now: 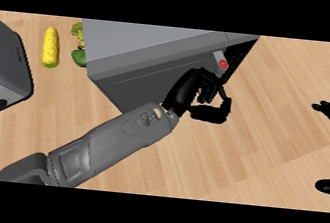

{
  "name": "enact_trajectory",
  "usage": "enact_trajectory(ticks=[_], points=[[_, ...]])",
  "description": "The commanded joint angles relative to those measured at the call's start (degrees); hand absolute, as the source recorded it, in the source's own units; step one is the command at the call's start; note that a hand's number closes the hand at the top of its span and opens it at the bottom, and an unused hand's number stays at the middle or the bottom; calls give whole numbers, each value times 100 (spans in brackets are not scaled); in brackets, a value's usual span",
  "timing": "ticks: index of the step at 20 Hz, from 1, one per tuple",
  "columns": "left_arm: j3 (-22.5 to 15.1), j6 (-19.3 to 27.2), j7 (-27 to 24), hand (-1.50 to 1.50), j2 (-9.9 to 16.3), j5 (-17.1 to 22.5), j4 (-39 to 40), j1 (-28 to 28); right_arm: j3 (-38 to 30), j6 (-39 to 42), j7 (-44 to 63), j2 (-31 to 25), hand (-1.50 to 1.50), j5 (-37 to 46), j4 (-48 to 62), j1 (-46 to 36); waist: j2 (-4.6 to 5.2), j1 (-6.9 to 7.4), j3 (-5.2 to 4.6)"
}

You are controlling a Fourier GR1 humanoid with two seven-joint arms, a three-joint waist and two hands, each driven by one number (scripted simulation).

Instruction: Pick up the milk, place it into the microwave and close the microwave

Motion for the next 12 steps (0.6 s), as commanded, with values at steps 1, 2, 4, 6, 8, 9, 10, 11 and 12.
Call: enact_trajectory(ticks=[1,2,4,6,8,9,10,11,12], points=[[32,-36,-43,150,-297,60,42,-502,236,610,-148,-278,150,142,-352,-263,-30,-113,0],[36,-18,-20,150,-297,95,64,-499,400,742,-157,-236,150,153,-480,-256,-30,-114,11],[-5,-5,-61,150,-297,115,90,-507,497,865,-122,-321,150,170,-645,-307,-36,-135,18],[42,36,-60,150,-299,192,123,-560,571,853,-14,-377,150,180,-821,-327,-43,-226,10],[47,25,-68,150,-299,243,171,-638,659,907,23,-382,150,126,-984,-353,-51,-243,19],[54,36,-74,150,-298,248,222,-678,710,842,80,-329,150,105,-1041,-368,-33,-233,20],[50,67,-98,150,-298,267,243,-646,772,882,125,-377,150,135,-1112,-337,-29,-269,20],[37,55,-156,150,-297,306,245,-559,747,849,149,-393,150,93,-1201,-388,-22,-268,9],[18,89,-143,150,-297,296,233,-638,801,843,171,-357,150,64,-1268,-408,-32,-288,19]])
